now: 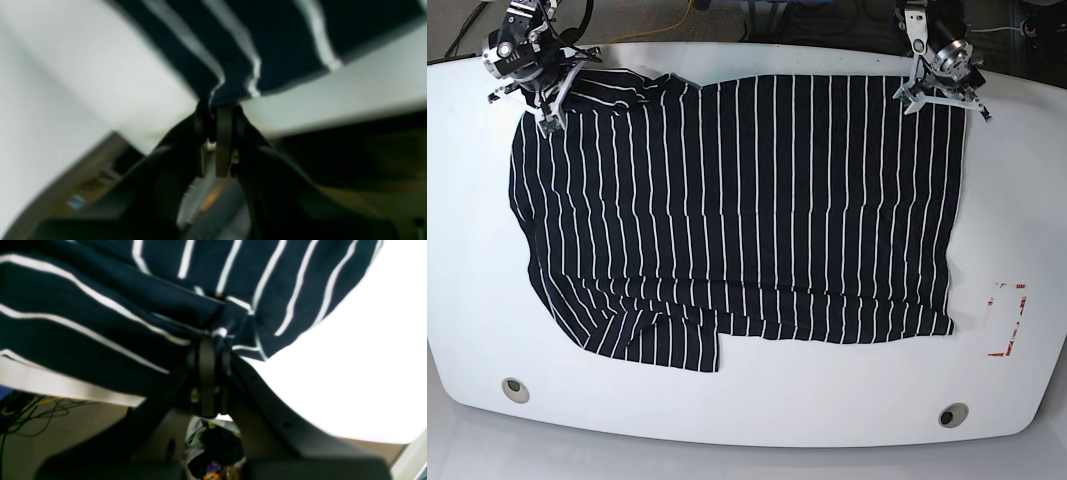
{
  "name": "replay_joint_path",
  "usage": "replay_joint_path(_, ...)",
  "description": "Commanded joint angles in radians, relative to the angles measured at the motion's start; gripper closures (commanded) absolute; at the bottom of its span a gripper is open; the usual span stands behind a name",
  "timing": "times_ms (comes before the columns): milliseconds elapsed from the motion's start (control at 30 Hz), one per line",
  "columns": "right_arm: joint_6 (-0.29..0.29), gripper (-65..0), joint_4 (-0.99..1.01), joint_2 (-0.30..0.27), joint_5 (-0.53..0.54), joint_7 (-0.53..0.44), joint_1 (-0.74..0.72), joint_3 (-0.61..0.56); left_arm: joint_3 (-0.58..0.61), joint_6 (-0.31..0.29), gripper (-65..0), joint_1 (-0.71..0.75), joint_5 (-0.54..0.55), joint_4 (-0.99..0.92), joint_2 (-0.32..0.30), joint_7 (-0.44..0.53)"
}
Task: Layout the t-shirt on the table in an organized manner, then fold the t-shirt properly
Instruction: 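Pull both held shirt edges apart and away from the hem, then lower the held edges and drag the shirt back toward the hem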
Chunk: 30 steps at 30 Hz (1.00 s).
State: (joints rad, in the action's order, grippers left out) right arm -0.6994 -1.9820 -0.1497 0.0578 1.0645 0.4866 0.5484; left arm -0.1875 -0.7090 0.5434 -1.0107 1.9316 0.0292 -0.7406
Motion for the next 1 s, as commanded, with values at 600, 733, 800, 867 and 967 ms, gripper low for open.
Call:
replay_joint_path(600, 0.001, -0.6, -0.020, -0.020, 0.012, 0.020, -0.114, 0.089, -0.005, 0.011, -2.6, -0.176, -0.024, 0.016, -0.012, -0.001)
replay_joint_path(733, 0.001, -0.6, -0.020, -0.020, 0.012, 0.021, -0.141, 0.089, -0.005, 0.011, -2.6, -0.242, -0.026, 0.015, -0.010, -0.001)
replay_joint_path(800, 0.001, -0.6, -0.018, -0.020, 0.010, 0.021, -0.154, 0.089, -0.004, 0.011, -2.6, -0.263, -0.026, 0.015, -0.010, -0.001)
replay_joint_path(867, 0.001, -0.6, -0.018, -0.020, 0.010, 0.021, -0.173, 0.089, -0.004, 0.011, -2.6, -0.288, -0.026, 0.013, -0.008, -0.001)
replay_joint_path(967, 0.001, -0.6, -0.018, -0.018, 0.010, 0.021, -0.199, 0.089, 0.007, 0.011, -2.6, -0.320, -0.026, 0.004, -0.007, -0.001)
